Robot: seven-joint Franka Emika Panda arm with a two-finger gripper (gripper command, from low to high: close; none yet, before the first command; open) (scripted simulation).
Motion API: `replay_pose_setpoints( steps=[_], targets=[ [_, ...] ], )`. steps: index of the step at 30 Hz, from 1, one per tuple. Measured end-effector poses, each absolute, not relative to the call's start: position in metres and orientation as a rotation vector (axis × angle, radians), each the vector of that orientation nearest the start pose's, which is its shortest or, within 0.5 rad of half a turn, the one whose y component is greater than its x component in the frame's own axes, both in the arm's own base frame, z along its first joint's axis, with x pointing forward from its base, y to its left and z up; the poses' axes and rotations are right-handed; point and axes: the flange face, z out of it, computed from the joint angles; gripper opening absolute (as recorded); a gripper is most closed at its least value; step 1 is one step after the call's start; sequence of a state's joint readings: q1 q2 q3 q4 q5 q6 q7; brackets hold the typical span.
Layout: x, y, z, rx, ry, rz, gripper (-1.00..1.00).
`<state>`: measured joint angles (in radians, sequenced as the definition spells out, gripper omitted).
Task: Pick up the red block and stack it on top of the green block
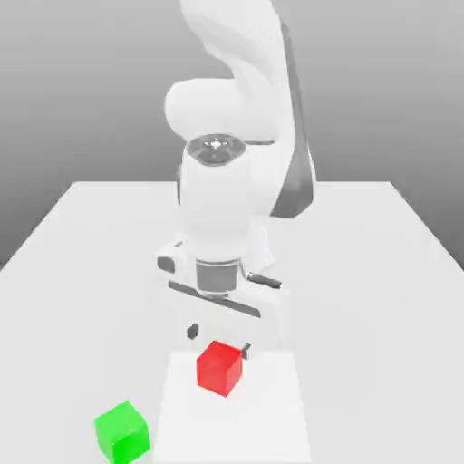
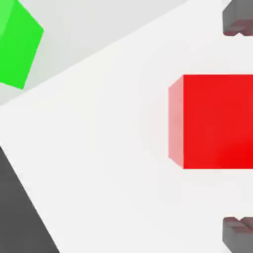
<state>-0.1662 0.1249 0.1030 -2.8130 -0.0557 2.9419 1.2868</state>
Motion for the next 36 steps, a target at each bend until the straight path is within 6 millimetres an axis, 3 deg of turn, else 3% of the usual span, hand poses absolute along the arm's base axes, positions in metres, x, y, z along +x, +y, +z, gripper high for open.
replay_pose_setpoints(
  steps=[2,3,10,19,20,23,25,30,34,35,36],
  targets=[
    [0.366,-0.018,0.155,-2.503,1.894,-0.003,0.00],
    [0.365,-0.018,0.147,-2.505,1.893,-0.001,-1.00],
    [0.365,-0.018,0.146,-2.505,1.892,-0.003,-1.00],
    [0.366,-0.017,0.206,-2.503,1.896,-0.002,-1.00],
    [0.373,-0.020,0.210,-2.478,1.925,0.000,-1.00],
    [0.403,-0.039,0.222,-2.347,2.069,0.008,-1.00],
    [0.421,-0.073,0.228,-2.204,2.218,0.010,-1.00],
    [0.462,-0.132,0.243,-1.920,2.480,0.002,-1.00],
    [0.469,-0.143,0.202,-1.871,2.522,-0.002,-1.00],
    [0.469,-0.143,0.189,-1.870,2.523,-0.002,1.00],
    [0.469,-0.143,0.189,-1.870,2.523,-0.002,1.00]
  ],
)
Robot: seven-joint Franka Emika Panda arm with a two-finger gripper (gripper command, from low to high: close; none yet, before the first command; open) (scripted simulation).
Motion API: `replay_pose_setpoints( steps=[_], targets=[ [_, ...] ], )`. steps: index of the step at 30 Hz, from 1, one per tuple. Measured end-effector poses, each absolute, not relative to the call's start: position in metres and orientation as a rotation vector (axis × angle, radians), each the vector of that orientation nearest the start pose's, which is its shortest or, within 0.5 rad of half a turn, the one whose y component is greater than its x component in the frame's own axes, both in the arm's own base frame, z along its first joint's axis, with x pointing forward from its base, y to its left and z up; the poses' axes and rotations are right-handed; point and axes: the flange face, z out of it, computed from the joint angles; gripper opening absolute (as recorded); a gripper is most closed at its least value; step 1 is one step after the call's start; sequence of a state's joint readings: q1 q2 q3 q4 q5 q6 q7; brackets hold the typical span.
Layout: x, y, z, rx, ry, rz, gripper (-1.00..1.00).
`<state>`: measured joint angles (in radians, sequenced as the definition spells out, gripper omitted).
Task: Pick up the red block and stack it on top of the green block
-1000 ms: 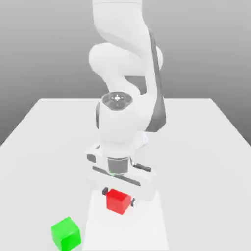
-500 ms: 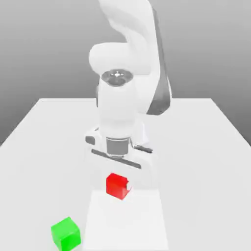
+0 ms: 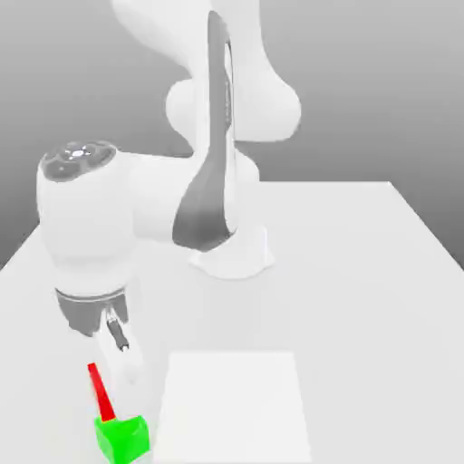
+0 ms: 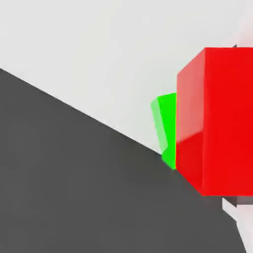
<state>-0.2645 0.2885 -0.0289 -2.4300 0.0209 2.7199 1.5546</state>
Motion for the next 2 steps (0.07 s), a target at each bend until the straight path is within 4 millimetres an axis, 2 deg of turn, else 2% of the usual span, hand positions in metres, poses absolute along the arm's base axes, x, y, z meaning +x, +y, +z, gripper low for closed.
replay_pose_setpoints(
  steps=[2],
  targets=[
    [0.4687,-0.1430,0.1894,-1.870,2.523,-0.002,1.00]
  ],
)
